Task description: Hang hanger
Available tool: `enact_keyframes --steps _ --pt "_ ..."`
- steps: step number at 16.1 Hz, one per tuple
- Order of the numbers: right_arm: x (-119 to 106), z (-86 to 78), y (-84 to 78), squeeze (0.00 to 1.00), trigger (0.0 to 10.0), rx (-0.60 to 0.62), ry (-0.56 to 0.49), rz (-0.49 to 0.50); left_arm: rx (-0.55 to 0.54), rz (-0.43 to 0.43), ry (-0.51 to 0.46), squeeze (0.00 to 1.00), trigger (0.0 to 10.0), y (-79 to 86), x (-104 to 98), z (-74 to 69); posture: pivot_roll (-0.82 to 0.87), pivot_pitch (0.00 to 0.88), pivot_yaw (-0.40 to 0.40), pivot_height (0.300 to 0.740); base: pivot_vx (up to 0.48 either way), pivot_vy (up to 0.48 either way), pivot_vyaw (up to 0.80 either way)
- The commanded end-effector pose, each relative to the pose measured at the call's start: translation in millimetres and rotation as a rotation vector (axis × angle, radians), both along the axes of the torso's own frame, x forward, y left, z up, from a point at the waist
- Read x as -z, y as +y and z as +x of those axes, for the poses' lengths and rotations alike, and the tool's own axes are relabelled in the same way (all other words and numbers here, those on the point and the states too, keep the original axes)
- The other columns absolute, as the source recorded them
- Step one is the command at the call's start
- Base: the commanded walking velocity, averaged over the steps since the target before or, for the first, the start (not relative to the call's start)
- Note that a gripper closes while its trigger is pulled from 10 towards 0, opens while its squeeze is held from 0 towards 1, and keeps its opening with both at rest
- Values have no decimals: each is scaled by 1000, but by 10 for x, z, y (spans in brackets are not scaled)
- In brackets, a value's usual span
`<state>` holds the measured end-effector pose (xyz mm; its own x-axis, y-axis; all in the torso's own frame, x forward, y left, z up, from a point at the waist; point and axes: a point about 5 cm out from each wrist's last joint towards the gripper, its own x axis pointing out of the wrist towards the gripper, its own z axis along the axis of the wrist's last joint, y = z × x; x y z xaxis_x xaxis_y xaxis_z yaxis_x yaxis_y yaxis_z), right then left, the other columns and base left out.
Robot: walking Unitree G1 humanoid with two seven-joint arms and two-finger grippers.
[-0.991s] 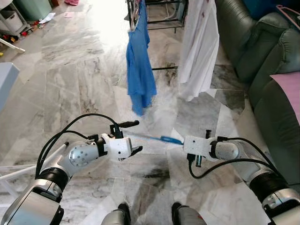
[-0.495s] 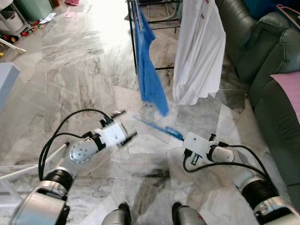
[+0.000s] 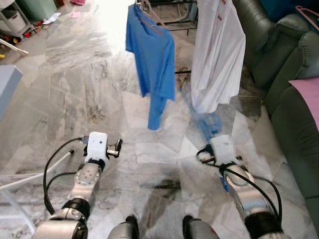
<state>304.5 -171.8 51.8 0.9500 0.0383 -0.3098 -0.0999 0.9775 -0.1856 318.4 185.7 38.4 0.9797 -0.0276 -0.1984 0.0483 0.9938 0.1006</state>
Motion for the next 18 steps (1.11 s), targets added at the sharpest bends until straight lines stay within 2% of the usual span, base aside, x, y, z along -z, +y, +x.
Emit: enact_keyframes --steps 1,2,3,6,8,10,18 --pt "5 -69 -45 0 3490 87 -13 57 -53 -24 3 0 10000 27 33 -38 -191 183 46 740 0 0 0" --pt "-9 -97 -49 0 9608 118 -27 79 -60 -37 -23 0 10000 10 -2 -23 -191 183 46 740 0 0 0" --pt "-23 -152 -78 0 10000 189 -34 122 -46 -56 -82 0 10000 -28 -91 6 -209 181 41 740 0 0 0" --pt "41 -293 -53 0 10000 230 -13 153 57 -104 -127 0 10000 -175 -165 15 -217 179 44 740 0 0 0" --pt "109 -378 -30 0 10000 245 21 154 82 -137 -103 0 10000 -271 -119 -16 -226 173 43 740 0 0 0" --pt "109 -407 -32 0 10000 250 35 151 90 -183 -91 0 10000 -336 -114 -39 -223 168 41 740 0 0 0" --pt "34 -375 -64 0 10000 230 36 146 128 -197 -90 0 10000 -401 -157 -47 -229 154 29 740 226 0 0"
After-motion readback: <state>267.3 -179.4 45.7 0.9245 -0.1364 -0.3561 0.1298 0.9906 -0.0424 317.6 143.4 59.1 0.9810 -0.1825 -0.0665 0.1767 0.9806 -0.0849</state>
